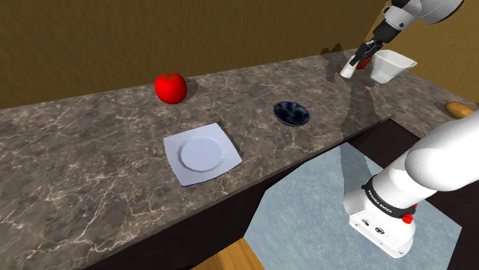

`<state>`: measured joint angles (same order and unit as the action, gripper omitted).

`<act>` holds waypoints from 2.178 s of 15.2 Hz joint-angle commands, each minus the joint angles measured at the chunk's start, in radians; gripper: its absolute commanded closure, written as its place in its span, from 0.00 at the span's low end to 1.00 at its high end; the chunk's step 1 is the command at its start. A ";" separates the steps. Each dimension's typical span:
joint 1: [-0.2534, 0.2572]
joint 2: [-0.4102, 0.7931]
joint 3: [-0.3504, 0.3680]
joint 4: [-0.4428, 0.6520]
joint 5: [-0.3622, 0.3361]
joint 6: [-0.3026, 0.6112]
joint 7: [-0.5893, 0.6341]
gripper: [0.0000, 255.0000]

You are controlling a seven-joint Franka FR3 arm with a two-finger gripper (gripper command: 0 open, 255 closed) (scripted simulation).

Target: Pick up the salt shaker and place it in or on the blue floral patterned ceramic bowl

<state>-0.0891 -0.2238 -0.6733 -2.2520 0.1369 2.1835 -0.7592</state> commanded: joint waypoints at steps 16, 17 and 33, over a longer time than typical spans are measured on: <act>0.014 -0.405 0.412 -0.388 -0.109 0.055 0.512 1.00; 0.022 -0.420 0.436 -0.401 -0.103 0.056 0.540 1.00; 0.115 -0.439 0.627 -0.536 -0.023 0.191 0.745 1.00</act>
<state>0.0252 -0.6632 -0.0455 -2.7774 0.1131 2.3628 -0.0126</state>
